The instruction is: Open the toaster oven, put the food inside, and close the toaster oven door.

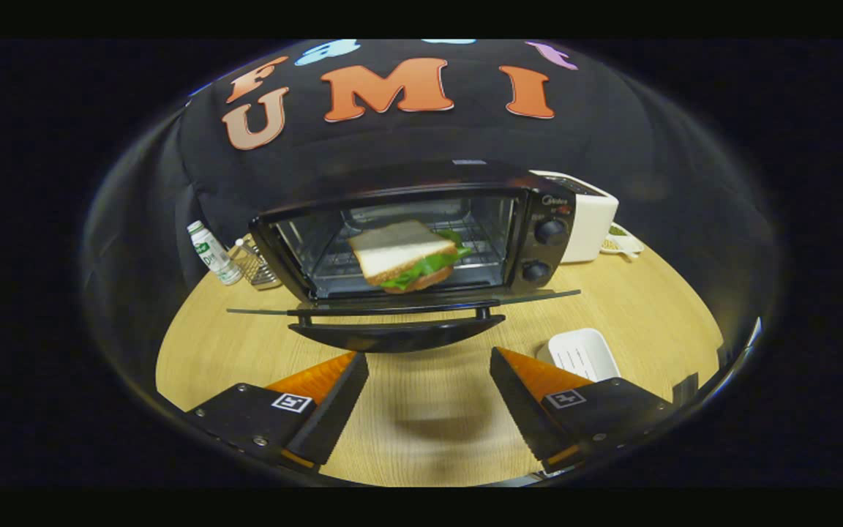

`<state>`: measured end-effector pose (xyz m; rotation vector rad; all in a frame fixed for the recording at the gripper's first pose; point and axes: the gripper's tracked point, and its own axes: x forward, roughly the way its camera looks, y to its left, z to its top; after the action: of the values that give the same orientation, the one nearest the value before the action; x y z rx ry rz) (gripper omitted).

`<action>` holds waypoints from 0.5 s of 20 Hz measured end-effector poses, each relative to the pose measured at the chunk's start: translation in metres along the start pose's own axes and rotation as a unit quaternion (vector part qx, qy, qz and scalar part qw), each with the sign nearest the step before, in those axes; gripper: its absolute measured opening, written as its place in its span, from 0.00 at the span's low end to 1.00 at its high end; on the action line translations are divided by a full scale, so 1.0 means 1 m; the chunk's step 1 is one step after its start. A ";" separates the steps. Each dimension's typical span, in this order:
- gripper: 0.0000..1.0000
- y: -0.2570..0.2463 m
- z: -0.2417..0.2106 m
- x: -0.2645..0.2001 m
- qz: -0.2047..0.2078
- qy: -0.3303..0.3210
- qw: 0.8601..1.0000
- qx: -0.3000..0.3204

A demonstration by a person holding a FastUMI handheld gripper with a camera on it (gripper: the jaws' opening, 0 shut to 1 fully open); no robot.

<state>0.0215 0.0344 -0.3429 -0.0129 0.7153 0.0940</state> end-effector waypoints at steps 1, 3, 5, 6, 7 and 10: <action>0.99 0.003 0.014 0.001 0.002 -0.009 1.000 0.001; 0.99 0.005 0.034 0.005 0.003 -0.023 1.000 0.000; 0.99 0.006 0.053 0.014 0.005 -0.036 0.999 0.005; 0.99 0.006 0.060 0.018 0.007 -0.039 0.999 0.007; 0.99 0.006 0.068 0.025 0.008 -0.044 0.999 0.010; 0.99 0.006 0.092 0.038 0.008 -0.061 0.998 0.012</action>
<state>0.1099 0.0478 -0.2982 0.0216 0.5947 0.1009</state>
